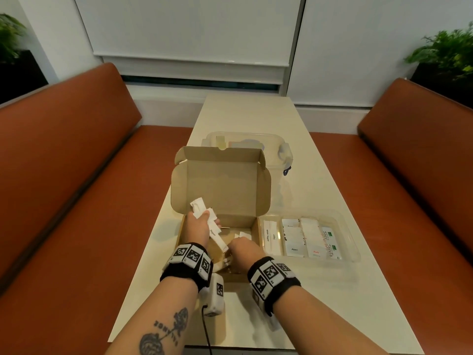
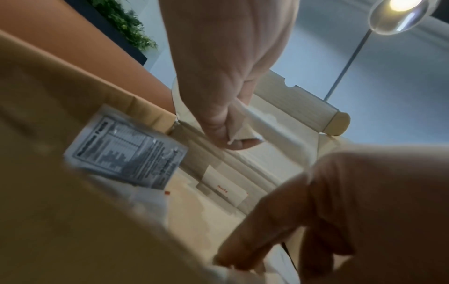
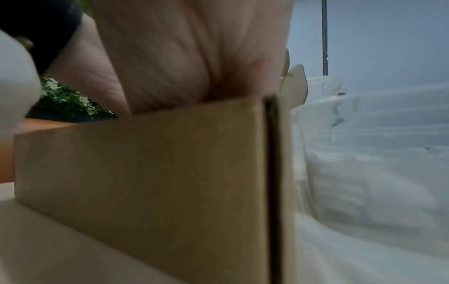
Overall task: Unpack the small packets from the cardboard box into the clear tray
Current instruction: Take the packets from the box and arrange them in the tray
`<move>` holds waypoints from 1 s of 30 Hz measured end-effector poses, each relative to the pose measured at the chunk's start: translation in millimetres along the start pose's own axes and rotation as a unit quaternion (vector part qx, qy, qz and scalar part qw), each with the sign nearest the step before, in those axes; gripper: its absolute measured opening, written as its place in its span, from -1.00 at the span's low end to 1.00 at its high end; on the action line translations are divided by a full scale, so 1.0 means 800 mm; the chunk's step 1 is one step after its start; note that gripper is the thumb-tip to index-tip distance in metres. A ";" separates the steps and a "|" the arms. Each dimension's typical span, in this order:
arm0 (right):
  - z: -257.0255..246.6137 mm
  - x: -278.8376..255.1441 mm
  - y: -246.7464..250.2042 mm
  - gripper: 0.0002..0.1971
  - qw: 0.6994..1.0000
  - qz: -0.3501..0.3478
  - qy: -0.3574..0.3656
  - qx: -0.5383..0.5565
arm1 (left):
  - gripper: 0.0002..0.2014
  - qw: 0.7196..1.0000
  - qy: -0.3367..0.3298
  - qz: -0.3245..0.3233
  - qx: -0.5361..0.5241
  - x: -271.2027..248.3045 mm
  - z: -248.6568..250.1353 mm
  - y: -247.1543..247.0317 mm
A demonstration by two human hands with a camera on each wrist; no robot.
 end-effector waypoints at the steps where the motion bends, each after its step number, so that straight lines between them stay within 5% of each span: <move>1: -0.002 0.001 -0.001 -0.74 1.000 -0.001 0.000 -0.022 | -0.94 1.000 0.001 -0.003 -0.010 -0.001 0.000 0.001; 5: -0.008 0.004 -0.001 -0.75 0.998 0.009 0.015 -0.061 | -0.94 0.998 -0.004 -0.022 -0.060 -0.007 0.005 0.000; 9: 0.007 -0.001 0.016 -0.86 0.995 0.076 -0.009 0.070 | -0.89 0.997 -0.019 -0.021 -0.079 -0.011 0.013 0.000; 18: 0.090 -0.057 0.072 -0.90 0.883 0.251 -0.066 0.390 | -0.94 0.999 0.009 -0.044 -0.022 -0.022 0.006 -0.027; 25: 0.166 -0.087 0.050 -0.70 0.865 0.199 -0.183 0.424 | -0.93 0.995 0.044 -0.089 -0.026 -0.035 -0.006 -0.068; 30: 0.180 -0.080 0.045 -0.69 0.839 0.229 -0.230 0.438 | -0.86 0.994 0.052 -0.099 -0.013 -0.041 -0.008 -0.089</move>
Point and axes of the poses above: each hand's wrist, its own x-axis towards the middle knuckle, its own y-axis out of the back of the hand, z = x × y, the point moved 8 cm from there along x, towards the middle knuckle, and after that the axes turned 9 degrees about -z, right-handed, at the moved point
